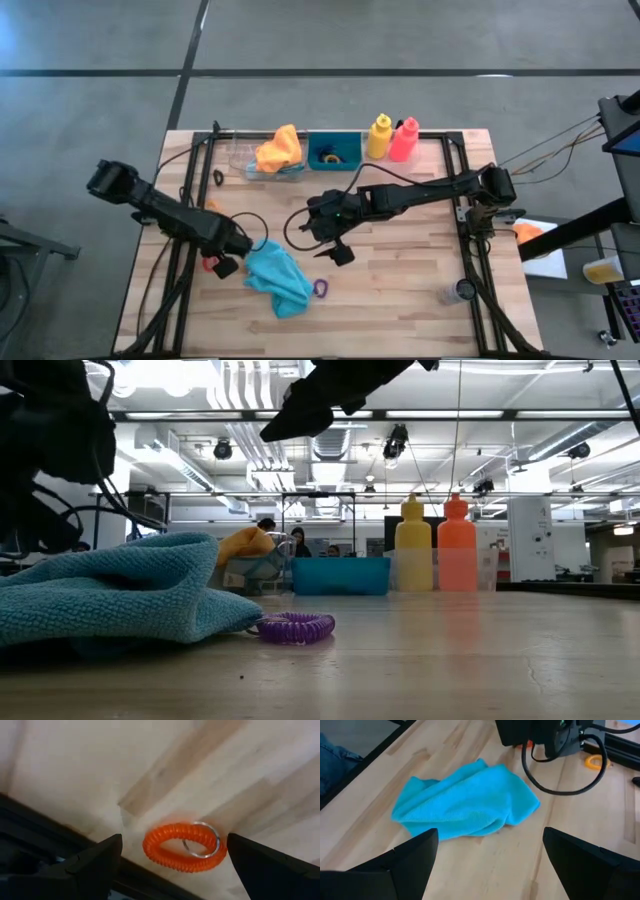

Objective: Pick & Place Sports Items
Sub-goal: Put the orange spring keychain into the blue bin

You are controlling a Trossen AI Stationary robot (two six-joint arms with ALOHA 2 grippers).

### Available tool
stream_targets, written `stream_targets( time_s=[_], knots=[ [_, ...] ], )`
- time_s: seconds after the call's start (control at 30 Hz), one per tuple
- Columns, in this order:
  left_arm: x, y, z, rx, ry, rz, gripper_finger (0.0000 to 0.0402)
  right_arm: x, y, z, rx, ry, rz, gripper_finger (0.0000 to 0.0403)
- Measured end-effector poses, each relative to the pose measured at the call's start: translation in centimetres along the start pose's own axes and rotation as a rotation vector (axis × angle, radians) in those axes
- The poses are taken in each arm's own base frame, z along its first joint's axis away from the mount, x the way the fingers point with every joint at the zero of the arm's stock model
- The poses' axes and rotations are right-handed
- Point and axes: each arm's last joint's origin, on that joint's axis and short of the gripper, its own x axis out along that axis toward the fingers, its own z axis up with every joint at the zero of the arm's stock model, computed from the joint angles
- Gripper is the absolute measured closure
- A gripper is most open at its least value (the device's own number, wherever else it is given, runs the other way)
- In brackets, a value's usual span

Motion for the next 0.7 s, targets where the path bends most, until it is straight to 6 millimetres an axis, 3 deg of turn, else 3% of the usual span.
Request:
stream_targets(
  time_s=[0.13, 0.23, 0.7],
  knots=[
    [0.7, -0.2, 0.1, 0.027, 0.081, 0.019, 0.0044, 0.1, 0.0, -0.2, 0.004, 0.004, 0.006, 0.0042],
    [1.0, -0.3, 0.2, 0.026, 0.118, 0.023, 0.0074, 0.2, 0.1, -0.4, 0.006, 0.011, 0.010, 0.0042],
    [1.2, -0.5, 0.3, 0.101, 0.101, -0.017, 0.0344, 0.6, 0.4, -1.1, 0.009, 0.020, 0.017, 0.0042]
  ],
)
